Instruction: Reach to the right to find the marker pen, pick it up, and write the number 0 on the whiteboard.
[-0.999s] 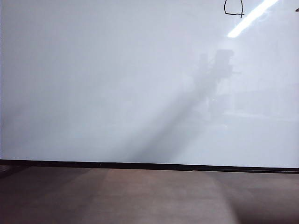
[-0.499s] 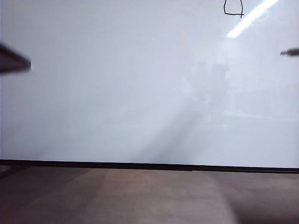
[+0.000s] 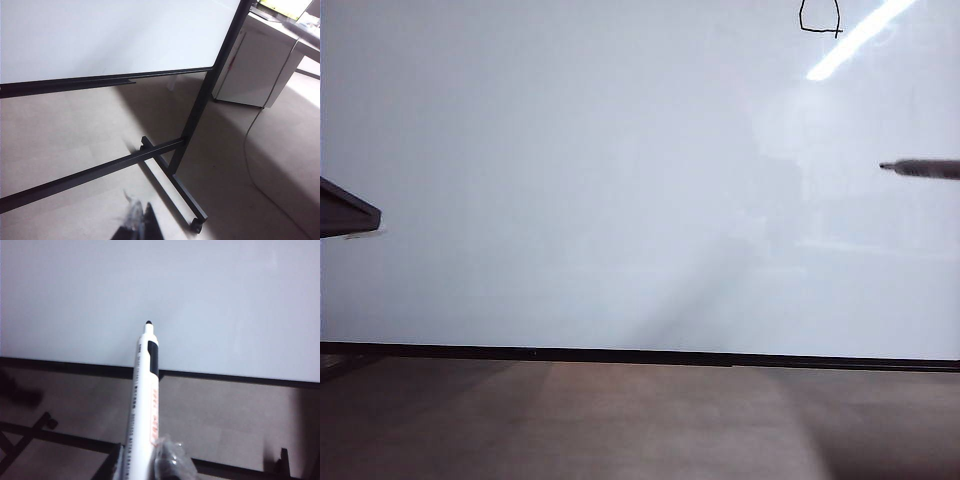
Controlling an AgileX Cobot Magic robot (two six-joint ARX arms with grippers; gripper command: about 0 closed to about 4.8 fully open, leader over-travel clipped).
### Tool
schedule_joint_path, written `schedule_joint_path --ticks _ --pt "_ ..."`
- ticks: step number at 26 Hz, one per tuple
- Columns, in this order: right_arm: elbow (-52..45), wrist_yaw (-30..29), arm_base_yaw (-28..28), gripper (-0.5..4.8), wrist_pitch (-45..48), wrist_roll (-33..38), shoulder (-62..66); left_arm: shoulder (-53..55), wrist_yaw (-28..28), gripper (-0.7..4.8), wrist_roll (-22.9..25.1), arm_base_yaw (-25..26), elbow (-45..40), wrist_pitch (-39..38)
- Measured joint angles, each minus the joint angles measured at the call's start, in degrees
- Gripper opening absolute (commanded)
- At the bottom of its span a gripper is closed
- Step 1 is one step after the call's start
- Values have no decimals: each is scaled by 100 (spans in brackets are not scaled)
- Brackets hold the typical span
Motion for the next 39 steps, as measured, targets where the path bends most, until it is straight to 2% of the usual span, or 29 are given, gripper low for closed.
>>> schedule_joint_path --ticks 3,5,8,9,10,12,16,19,29,31,35,37,39 --pt "-271 -13 2 -2 339 57 0 -105 11 -2 0 44 0 -39" --pt "-271 -9 9 -2 345 175 -33 -337 238 -2 2 564 9 -24" --pt "-271 157 7 -2 599 197 -48 -640 750 -2 2 2074 4 -81" --pt "-271 177 7 -2 651 195 -46 -723 850 -2 7 2424 4 -76" --pt "-271 280 4 -2 726 188 -46 -697 848 -2 4 2990 9 -37" --pt "-271 428 4 -2 776 188 -48 -699 844 -2 4 3753 4 -57" --pt "-271 1003 7 -2 1130 11 -48 -702 841 -2 4 4673 4 -57" --pt "-271 1331 4 -2 1300 -264 -48 -702 841 -2 4 4900 4 -59" --pt "-271 1683 4 -2 1320 -323 -24 -702 857 -2 4 4905 4 -59" --pt "-271 1556 -146 -2 1257 -328 -39 -702 857 -2 4 4905 4 -59" --pt "-271 605 -1047 -2 435 -328 -826 -702 857 -2 4 4907 4 -59" --pt "-271 588 -1462 -2 -105 -326 -1543 -699 857 -2 4 4905 4 -59" --pt "-271 463 -1578 -2 -411 -328 -1515 -704 861 -2 4 4903 4 -59"
